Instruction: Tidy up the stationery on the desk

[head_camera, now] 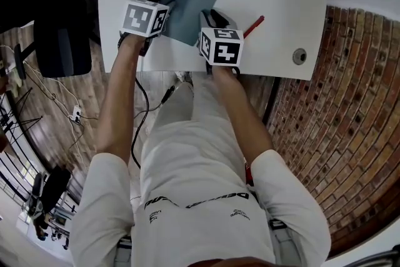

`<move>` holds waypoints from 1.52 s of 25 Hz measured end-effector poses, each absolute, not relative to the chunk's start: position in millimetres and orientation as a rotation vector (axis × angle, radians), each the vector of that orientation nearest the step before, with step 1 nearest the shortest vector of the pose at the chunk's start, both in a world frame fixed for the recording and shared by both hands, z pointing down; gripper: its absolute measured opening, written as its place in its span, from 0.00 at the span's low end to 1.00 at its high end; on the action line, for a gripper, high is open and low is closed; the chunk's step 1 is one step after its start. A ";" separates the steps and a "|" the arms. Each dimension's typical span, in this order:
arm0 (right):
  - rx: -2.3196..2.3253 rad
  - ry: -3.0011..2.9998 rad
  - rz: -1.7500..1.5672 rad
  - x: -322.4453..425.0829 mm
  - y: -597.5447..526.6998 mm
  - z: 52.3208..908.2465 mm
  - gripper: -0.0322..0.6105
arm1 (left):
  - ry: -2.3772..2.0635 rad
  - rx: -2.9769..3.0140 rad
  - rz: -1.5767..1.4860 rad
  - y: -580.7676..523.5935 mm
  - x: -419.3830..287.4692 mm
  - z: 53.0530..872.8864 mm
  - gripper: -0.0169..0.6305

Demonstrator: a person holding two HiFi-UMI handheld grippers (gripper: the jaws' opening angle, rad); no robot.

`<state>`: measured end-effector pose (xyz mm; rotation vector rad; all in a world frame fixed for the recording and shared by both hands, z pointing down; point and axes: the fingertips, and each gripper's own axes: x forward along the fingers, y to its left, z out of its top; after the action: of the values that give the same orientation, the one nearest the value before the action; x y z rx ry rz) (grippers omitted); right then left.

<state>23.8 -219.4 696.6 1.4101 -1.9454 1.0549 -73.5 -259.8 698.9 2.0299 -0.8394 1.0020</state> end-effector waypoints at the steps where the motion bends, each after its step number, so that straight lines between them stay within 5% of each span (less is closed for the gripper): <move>1: 1.397 -1.953 1.050 25.8 -218.4 696.1 0.21 | -0.850 2.026 0.996 -255.4 -72.8 698.4 0.30; 27: 1.317 -1.966 0.946 73.9 -201.0 690.6 0.17 | -1.022 1.925 0.822 -198.9 -39.9 690.5 0.30; 38: 1.480 -2.001 0.939 103.7 -195.9 641.0 0.21 | -1.171 2.033 0.624 -206.5 -43.2 632.1 0.17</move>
<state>103.7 -195.9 641.0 1.4803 -2.0014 0.9389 -43.2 -206.5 632.1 2.0327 -1.1713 0.6242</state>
